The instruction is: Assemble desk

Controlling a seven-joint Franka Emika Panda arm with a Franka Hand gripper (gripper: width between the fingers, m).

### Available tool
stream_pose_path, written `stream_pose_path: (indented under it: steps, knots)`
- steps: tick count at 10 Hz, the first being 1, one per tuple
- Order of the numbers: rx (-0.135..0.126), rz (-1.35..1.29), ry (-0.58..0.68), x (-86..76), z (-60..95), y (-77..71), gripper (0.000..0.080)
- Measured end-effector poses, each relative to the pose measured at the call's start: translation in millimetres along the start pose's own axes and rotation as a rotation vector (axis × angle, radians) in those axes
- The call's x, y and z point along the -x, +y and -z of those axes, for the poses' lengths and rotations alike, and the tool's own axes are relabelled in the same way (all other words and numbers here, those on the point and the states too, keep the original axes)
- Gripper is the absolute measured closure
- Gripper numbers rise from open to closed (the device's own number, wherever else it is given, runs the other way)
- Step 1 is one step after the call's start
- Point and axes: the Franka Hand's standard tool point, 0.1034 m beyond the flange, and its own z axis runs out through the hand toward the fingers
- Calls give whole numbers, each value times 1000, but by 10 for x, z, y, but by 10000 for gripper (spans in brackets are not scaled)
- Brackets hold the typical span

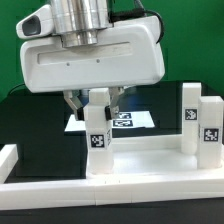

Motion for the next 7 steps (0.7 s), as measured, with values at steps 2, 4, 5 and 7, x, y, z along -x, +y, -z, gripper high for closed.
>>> stream_pose_path:
  steps: [2, 4, 5, 7]
  knots:
    - [0, -156, 0, -1, 0, 5, 510]
    - [7, -361, 1, 1, 0, 3, 510]
    - [10, -513, -6, 4, 9, 13, 510]
    - [15, -883, -24, 14, -4, 3, 510]
